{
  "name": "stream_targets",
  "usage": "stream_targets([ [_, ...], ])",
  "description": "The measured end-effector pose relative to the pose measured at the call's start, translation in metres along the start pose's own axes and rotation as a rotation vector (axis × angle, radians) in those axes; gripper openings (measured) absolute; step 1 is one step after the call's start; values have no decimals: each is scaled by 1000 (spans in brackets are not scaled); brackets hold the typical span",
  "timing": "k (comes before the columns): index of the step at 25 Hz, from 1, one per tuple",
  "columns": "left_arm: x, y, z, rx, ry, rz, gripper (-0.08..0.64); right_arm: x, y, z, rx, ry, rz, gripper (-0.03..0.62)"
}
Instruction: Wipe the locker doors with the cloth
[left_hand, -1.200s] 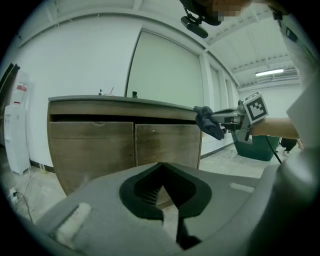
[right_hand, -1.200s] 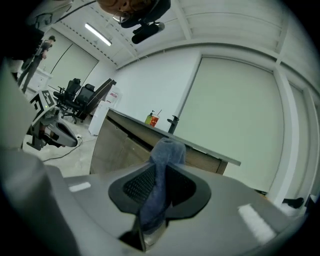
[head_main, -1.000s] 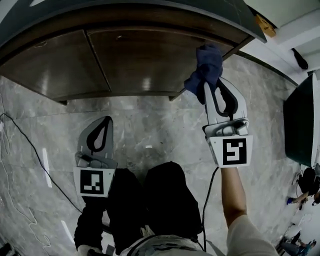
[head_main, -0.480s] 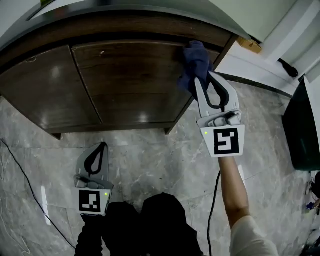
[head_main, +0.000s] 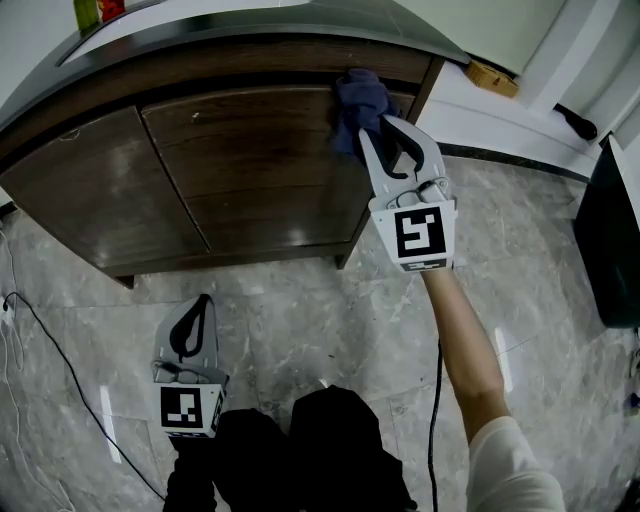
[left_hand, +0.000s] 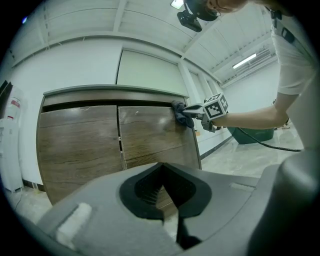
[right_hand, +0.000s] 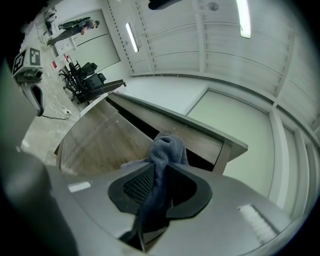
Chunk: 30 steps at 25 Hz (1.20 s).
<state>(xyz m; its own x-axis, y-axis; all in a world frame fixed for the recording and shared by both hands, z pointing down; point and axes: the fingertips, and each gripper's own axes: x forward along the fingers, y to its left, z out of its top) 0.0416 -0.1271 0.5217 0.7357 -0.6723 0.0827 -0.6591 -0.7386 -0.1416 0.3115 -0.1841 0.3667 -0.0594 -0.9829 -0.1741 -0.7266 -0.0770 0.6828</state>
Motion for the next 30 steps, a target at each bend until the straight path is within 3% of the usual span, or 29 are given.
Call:
stream_targets([
  [11,-10,19,1,-19,12,49,-2,-12,34,-45,36,65,35,78],
  [30,-27,43,-23,-104,55,112,-2,-32,145,-144,106,247,175,77],
])
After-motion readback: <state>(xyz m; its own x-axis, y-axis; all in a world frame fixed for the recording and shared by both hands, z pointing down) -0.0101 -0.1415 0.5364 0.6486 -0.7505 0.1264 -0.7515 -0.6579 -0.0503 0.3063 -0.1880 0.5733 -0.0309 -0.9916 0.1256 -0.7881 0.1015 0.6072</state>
